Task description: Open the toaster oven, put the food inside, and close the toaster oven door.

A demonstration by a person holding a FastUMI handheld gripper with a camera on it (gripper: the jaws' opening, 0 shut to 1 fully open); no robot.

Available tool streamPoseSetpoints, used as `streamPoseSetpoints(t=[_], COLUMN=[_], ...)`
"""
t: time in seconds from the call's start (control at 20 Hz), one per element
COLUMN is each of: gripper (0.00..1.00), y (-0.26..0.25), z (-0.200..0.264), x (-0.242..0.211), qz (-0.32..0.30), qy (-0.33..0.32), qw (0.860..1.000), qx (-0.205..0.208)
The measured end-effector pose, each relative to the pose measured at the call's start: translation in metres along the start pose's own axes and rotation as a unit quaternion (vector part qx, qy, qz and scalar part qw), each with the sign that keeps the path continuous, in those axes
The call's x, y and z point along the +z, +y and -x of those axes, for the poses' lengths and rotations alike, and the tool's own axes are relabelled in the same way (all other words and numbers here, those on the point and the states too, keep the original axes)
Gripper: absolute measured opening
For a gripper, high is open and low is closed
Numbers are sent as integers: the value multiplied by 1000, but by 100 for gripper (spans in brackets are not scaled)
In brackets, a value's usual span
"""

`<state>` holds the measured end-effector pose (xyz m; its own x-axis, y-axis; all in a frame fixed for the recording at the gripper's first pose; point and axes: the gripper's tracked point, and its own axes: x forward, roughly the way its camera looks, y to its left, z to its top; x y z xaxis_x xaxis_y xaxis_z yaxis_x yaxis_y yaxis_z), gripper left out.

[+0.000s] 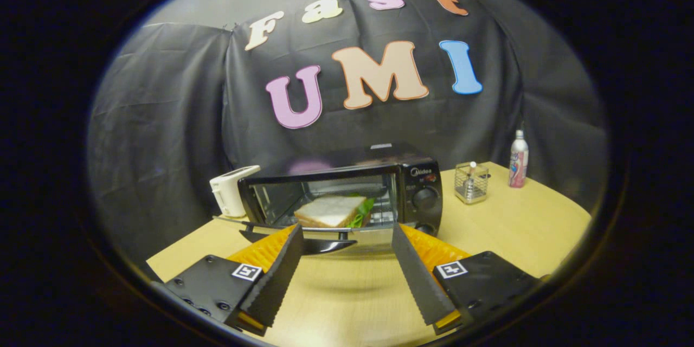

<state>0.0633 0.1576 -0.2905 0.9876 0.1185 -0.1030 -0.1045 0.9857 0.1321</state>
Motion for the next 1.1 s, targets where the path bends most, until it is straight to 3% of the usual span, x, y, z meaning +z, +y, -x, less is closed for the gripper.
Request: streamPoseSetpoints(t=[0.4,1.1], gripper=[100,99], y=[2,-4], z=[-41,-88], x=[34,54], qz=[-2,-15], qy=[-20,-29], qw=[1000,999], qx=[-6,-6])
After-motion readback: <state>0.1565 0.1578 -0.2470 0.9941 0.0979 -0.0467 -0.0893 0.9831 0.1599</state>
